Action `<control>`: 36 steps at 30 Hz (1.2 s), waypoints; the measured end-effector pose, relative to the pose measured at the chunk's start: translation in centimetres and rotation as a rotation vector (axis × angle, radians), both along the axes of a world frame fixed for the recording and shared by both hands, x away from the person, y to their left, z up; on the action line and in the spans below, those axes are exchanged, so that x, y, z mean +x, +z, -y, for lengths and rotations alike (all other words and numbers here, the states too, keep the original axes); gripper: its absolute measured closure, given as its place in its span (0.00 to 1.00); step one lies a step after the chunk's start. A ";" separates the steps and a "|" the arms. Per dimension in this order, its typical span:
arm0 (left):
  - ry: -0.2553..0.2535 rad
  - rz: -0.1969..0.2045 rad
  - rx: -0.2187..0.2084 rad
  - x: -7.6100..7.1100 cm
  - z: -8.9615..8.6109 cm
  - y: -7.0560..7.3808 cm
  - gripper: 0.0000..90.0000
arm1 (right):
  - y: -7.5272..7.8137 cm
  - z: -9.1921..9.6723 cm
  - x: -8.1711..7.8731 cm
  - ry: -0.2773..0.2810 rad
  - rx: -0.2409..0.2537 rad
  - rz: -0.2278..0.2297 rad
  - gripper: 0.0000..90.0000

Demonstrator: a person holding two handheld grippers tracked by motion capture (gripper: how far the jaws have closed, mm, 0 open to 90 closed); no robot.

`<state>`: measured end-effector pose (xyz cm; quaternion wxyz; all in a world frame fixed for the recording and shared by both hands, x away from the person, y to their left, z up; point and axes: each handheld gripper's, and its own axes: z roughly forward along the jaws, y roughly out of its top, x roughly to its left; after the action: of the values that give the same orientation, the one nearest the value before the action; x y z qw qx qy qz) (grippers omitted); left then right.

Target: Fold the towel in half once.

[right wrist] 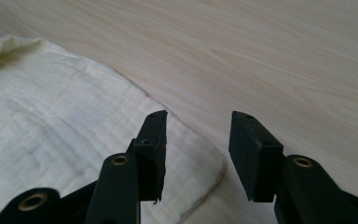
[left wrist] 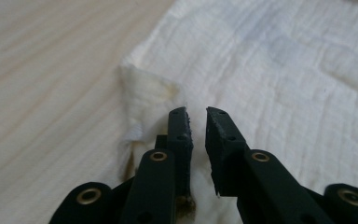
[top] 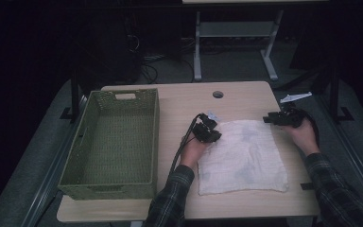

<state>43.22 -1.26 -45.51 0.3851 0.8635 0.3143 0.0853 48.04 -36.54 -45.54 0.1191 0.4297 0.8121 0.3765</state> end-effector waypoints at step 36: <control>0.150 0.058 -0.015 2.7 -2.9 1.1 0.98 | -1.2 0.6 0.6 0.003 -0.030 -0.053 0.96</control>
<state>45.95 1.63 -44.45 0.3931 0.8316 0.3678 0.1364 48.68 -37.12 -46.78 0.1034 0.4363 0.8212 0.3529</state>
